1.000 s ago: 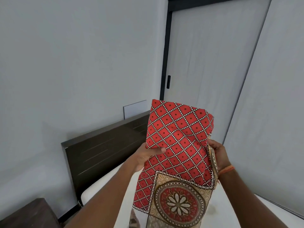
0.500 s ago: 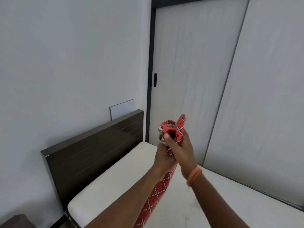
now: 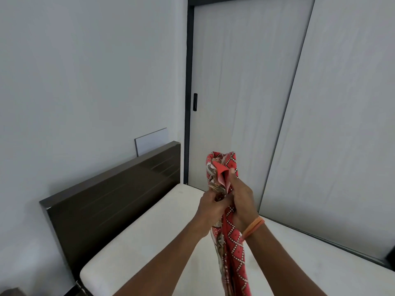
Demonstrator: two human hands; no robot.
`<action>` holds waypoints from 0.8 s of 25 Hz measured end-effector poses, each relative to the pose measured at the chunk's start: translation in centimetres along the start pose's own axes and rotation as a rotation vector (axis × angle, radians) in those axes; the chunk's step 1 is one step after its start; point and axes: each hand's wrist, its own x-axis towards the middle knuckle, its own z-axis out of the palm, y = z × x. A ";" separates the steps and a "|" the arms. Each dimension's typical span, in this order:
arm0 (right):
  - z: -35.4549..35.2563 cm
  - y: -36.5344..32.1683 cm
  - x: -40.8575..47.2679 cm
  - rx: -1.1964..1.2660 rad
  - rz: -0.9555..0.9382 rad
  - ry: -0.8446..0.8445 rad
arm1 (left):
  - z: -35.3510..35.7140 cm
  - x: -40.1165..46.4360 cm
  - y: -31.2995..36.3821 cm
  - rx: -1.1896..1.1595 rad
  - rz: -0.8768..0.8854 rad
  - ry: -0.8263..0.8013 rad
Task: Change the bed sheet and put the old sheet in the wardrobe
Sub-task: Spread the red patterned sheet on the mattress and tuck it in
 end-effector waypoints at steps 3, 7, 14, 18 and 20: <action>-0.8 -0.8 0.2 0.093 0.023 0.025 | 0.9 0.8 0.2 0.017 0.039 0.041; -2.6 -1.9 -0.1 0.310 0.159 -0.008 | 1.4 1.5 0.7 -0.236 -0.080 0.059; -9.3 -4.2 2.7 0.220 0.197 0.215 | -3.0 3.5 0.8 -0.343 -0.186 0.317; -15.7 -5.4 6.2 -0.118 0.108 0.433 | -4.9 3.3 1.8 -0.388 -0.212 0.358; -17.9 -4.3 7.6 -0.406 0.099 0.528 | -4.0 3.0 2.1 -0.353 -0.211 0.322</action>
